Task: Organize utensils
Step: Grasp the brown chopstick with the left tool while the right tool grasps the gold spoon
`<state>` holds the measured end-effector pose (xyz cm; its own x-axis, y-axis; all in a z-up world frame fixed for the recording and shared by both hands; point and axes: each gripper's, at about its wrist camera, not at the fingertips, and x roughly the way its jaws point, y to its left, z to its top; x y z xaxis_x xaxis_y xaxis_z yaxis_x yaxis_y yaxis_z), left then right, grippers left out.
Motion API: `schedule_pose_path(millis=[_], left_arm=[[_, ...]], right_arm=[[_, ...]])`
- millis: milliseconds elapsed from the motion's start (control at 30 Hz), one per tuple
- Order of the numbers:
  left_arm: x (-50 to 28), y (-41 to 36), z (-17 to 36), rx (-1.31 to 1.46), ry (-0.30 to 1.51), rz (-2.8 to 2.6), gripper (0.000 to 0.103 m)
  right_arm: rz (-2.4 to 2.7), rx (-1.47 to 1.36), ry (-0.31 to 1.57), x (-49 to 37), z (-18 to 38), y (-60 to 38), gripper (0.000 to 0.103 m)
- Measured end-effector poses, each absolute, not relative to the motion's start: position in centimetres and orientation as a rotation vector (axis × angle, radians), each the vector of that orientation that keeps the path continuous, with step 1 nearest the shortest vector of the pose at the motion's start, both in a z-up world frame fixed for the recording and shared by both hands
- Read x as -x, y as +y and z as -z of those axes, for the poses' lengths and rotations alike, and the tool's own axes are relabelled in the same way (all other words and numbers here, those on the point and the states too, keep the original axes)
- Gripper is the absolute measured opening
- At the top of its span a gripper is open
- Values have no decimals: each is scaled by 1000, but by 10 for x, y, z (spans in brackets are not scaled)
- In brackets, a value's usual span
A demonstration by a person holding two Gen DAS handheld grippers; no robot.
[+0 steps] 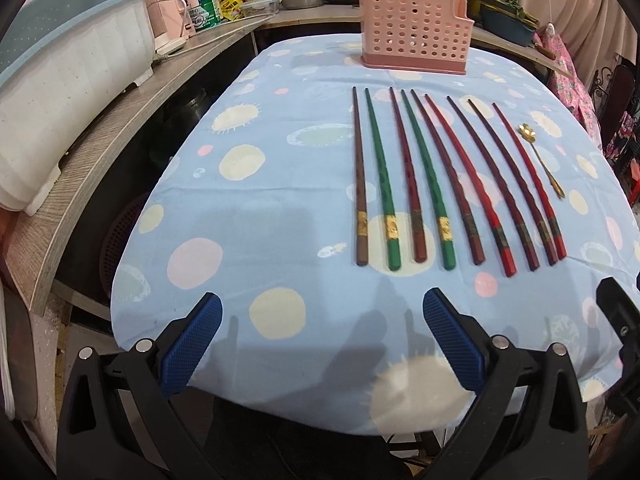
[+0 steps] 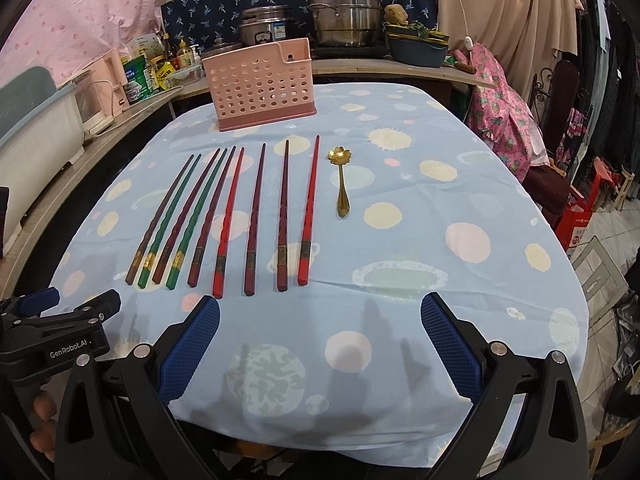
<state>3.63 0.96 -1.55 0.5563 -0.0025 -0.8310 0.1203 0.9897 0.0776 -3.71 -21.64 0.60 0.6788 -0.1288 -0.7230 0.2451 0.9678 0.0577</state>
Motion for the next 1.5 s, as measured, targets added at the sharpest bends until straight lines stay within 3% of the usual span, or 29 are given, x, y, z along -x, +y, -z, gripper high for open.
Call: schedule_pose_path(millis=[267, 533, 733, 1033, 1100, 1167, 1267, 1500], left_arm=[[-70, 15, 26, -86, 1010, 61, 95], [-89, 13, 38, -67, 1061, 99, 72], [-94, 14, 38, -55, 1058, 115, 59], [-99, 8, 33, -33, 1069, 158, 23], [-99, 8, 33, -27, 1074, 167, 14], [-99, 8, 33, -23, 1077, 172, 11], [-100, 8, 33, -21, 1079, 176, 9], [-100, 7, 33, -19, 1081, 185, 9]], right_arm=[[211, -163, 796, 10, -4, -228, 96], [213, -190, 798, -17, 0, -244, 93], [227, -228, 811, -40, 8, -264, 83], [223, -256, 844, -73, 21, -280, 53], [213, -266, 861, -78, 26, -281, 41], [208, -270, 876, -80, 31, -280, 33], [215, -250, 870, -80, 32, -276, 30], [215, -245, 877, -78, 32, -277, 12]])
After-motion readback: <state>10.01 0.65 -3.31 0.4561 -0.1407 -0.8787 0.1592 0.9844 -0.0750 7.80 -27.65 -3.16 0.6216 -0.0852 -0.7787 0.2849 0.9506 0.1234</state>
